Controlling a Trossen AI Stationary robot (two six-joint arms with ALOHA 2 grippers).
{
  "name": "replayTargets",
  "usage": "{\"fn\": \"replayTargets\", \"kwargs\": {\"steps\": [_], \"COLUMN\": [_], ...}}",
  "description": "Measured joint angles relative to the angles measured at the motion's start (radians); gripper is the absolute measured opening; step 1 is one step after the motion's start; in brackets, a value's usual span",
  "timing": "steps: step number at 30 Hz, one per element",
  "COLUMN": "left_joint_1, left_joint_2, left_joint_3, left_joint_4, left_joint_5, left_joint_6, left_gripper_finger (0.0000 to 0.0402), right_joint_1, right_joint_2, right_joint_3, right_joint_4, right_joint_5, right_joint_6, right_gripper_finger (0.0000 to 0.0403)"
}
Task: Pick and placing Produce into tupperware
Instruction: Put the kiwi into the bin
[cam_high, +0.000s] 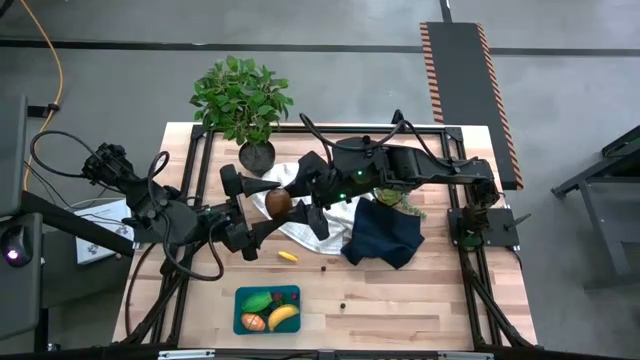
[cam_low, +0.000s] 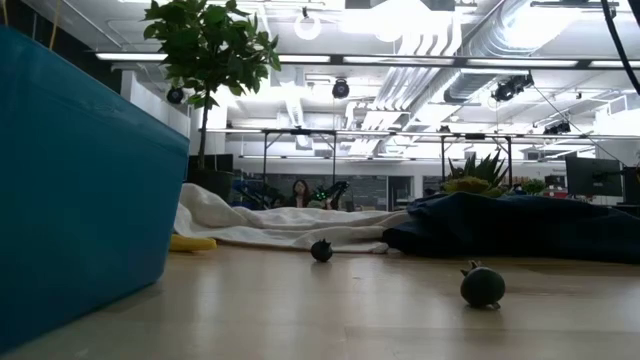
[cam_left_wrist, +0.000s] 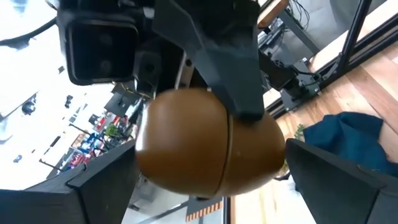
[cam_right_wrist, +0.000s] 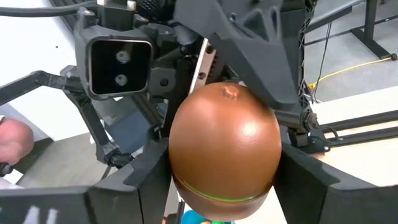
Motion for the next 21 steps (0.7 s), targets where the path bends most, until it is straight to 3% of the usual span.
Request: {"fn": "replayTargets", "kwargs": {"steps": [21], "left_joint_1": [0.0], "left_joint_2": [0.0], "left_joint_3": [0.0], "left_joint_4": [0.014], "left_joint_5": [0.0], "left_joint_6": [0.07], "left_gripper_finger": [0.0381], "right_joint_1": [-0.014], "right_joint_2": [0.0], "right_joint_3": [0.0], "right_joint_4": [-0.01], "right_joint_5": [-0.005], "right_joint_6": [0.004], "right_gripper_finger": [0.0219]}}
